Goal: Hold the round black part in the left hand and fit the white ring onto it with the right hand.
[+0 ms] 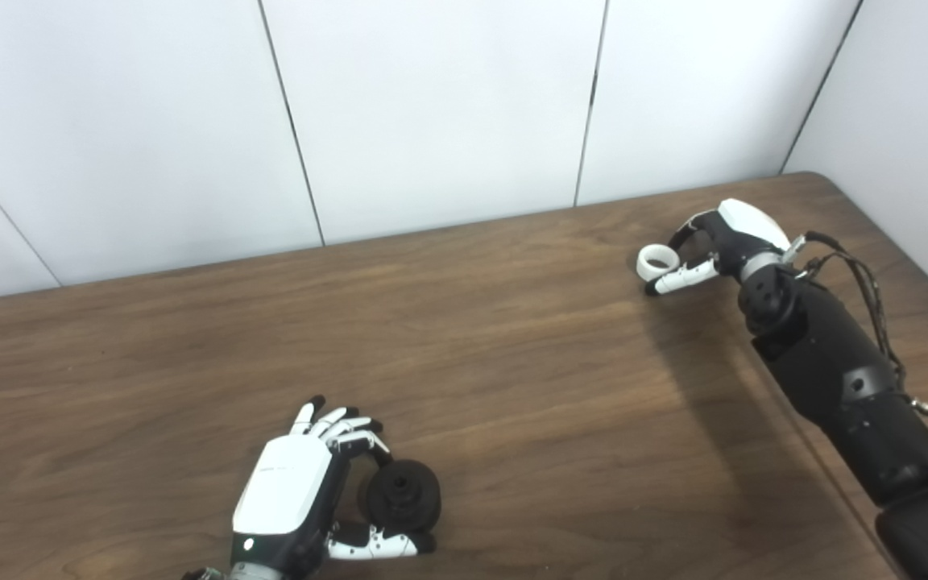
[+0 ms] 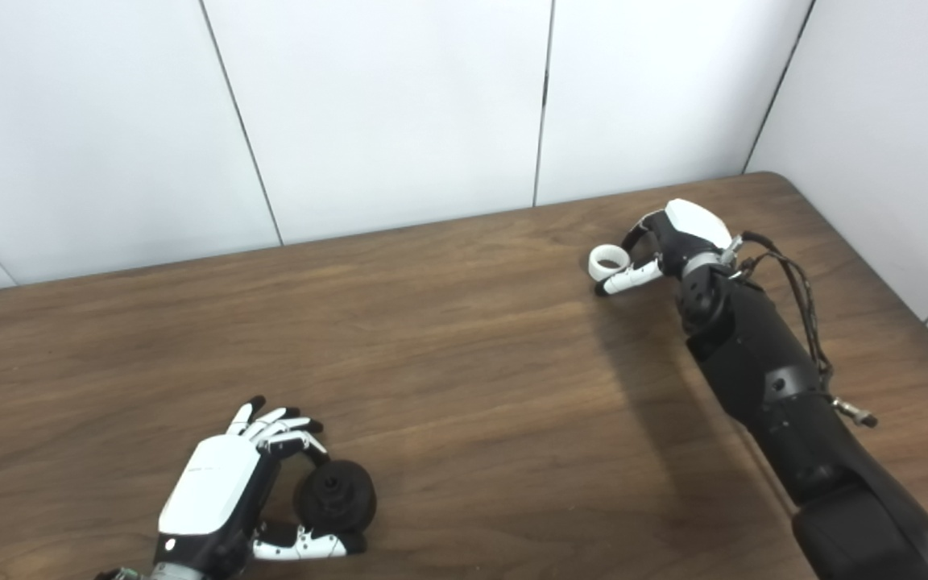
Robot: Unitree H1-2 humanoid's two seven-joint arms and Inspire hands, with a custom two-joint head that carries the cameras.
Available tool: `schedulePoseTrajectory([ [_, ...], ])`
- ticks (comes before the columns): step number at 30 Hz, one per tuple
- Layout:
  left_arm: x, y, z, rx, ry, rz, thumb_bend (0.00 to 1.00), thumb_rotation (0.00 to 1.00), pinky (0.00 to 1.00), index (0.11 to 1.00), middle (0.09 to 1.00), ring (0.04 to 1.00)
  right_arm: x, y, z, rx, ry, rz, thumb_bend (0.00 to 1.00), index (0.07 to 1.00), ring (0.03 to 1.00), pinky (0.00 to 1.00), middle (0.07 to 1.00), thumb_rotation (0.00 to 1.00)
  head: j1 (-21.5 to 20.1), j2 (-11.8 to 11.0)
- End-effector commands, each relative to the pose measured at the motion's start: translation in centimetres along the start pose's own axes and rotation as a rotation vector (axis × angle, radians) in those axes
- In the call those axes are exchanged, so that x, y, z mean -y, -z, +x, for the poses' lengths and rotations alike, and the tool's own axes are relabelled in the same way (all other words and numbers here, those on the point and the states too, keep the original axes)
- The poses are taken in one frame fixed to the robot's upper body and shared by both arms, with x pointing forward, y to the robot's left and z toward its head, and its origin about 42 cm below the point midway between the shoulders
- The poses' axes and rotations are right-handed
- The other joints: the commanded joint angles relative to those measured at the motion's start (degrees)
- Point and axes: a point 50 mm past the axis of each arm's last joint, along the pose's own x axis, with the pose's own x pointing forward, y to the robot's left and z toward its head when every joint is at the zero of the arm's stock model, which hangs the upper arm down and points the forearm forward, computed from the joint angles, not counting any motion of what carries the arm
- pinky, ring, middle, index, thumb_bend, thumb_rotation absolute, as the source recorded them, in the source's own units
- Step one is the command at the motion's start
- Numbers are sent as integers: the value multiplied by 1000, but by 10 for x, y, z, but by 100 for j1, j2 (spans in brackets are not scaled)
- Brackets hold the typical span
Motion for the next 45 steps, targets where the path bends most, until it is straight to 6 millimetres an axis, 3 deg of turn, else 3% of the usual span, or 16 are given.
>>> schedulePoseTrajectory([
  [1,-1,0,-2,-7,15,31,524,55,1000,484,780,877,33,-12,3,32,77,-2,856,670,1000,1000,920,326,4,2],
  [13,0,0,-3,-9,18,35,525,56,1000,485,779,879,33,-18,4,28,71,39,827,643,1000,1000,925,276,8,20],
  [33,-1,-2,-2,-7,19,38,525,55,1000,484,778,878,34,-21,5,42,85,51,833,630,1000,980,916,304,72,73],
  [45,1,-2,-1,-8,20,38,525,56,1000,484,779,877,37,-23,8,40,79,72,840,621,1000,998,918,268,74,108],
])
